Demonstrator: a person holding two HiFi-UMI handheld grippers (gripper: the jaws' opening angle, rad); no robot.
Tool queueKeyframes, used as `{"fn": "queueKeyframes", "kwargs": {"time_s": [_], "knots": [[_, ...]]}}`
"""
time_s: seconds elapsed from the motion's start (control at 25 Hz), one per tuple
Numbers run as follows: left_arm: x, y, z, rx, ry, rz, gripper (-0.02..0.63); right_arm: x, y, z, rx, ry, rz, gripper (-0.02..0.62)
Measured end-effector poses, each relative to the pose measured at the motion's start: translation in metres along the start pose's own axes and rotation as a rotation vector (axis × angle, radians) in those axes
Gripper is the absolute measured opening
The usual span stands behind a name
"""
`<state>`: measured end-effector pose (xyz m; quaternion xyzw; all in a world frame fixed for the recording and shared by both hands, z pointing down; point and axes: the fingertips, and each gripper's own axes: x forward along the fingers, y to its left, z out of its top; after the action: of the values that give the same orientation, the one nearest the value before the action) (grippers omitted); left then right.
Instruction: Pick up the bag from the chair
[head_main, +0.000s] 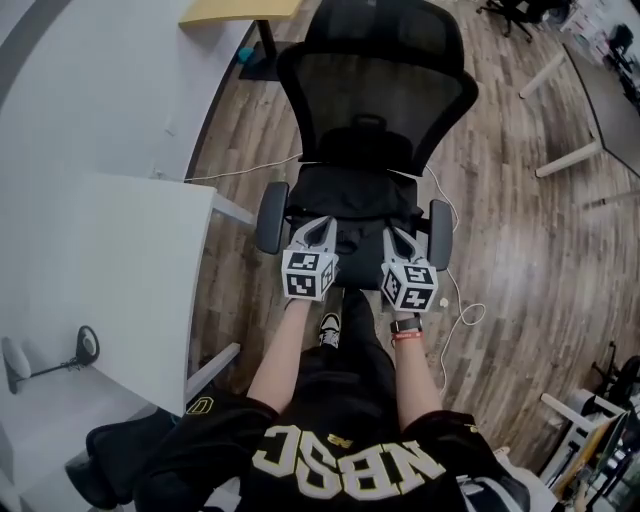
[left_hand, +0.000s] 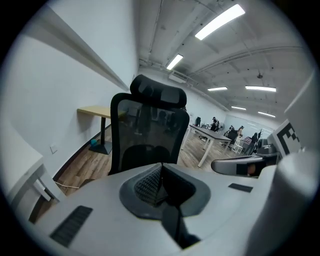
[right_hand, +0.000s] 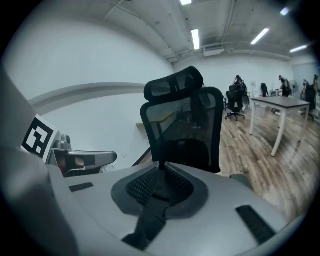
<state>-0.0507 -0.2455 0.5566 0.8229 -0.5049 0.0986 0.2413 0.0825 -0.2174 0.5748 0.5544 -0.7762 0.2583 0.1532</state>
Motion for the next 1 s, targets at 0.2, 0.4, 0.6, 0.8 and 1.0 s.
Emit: {"fn": "queueKeyframes", "kwargs": {"time_s": [0.2, 0.4, 0.6, 0.8, 1.0], "knots": [[0.052, 0.029, -0.033, -0.042, 0.114, 0.026, 0.015, 0.064, -0.016, -0.031, 0.074, 0.103, 0.030, 0.057], [0.091, 0.051, -0.081, -0.163, 0.213, 0.041, 0.015, 0.107, -0.046, -0.077, 0.160, 0.194, 0.021, 0.104], [0.133, 0.075, -0.130, -0.284, 0.289, 0.065, 0.045, 0.154, -0.076, -0.117, 0.274, 0.263, 0.016, 0.161], [0.159, 0.096, -0.187, -0.469, 0.345, 0.086, 0.177, 0.189, -0.094, -0.157, 0.398, 0.289, -0.002, 0.223], [0.180, 0.120, -0.244, -0.735, 0.361, 0.124, 0.250, 0.222, -0.109, -0.194, 0.565, 0.303, -0.011, 0.302]]}}
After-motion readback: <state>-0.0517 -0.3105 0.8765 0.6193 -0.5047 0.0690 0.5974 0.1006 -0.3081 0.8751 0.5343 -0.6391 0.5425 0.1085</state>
